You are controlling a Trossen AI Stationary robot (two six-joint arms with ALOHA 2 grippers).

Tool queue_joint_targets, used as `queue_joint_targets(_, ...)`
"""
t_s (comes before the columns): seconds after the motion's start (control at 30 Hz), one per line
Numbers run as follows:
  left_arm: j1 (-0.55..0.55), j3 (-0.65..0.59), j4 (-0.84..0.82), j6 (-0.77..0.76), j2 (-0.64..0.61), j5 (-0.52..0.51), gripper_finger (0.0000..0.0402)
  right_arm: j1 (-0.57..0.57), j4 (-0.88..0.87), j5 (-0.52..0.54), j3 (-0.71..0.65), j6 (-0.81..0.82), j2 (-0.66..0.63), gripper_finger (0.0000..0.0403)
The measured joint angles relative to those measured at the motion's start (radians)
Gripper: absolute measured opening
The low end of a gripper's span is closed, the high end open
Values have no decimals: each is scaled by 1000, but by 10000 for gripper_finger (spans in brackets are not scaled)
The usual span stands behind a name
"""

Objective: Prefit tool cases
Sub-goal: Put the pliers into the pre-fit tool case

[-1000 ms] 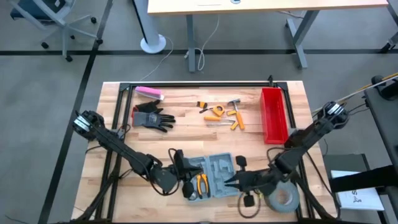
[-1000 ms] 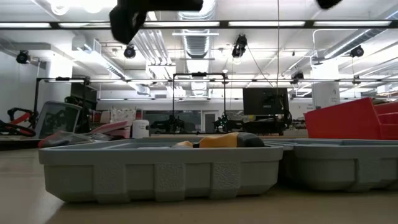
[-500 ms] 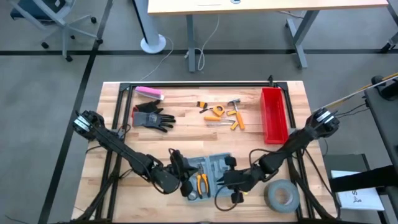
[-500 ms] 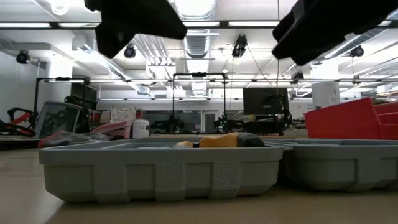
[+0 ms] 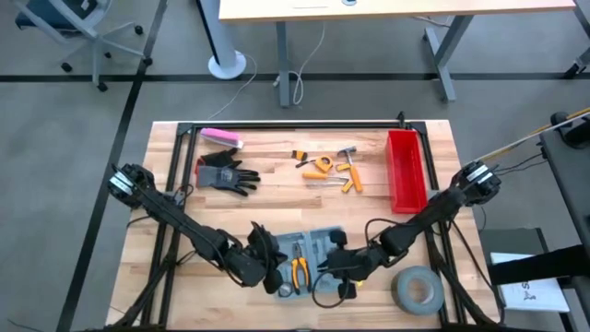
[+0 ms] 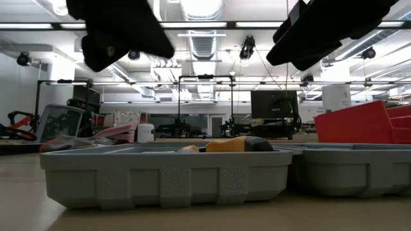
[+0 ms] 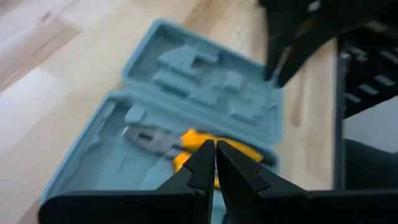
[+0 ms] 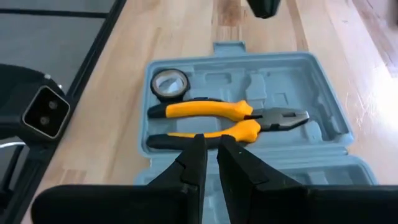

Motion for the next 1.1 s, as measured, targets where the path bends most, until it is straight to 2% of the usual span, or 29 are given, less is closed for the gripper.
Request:
queue_joint_targets(0.2, 1, 0, -101, -98, 0, 1, 20, -12, 0, -26, 59, -42, 77, 24)
queue_joint_targets(0.5, 2, 0, -115, -154, 82, 63, 20, -50, -65, -112, 175, -95, 203, 23)
queue_joint_targets(1.1, 5, 0, -106, -192, 86, 33, 20, -51, -60, -132, 148, -65, 216, 18)
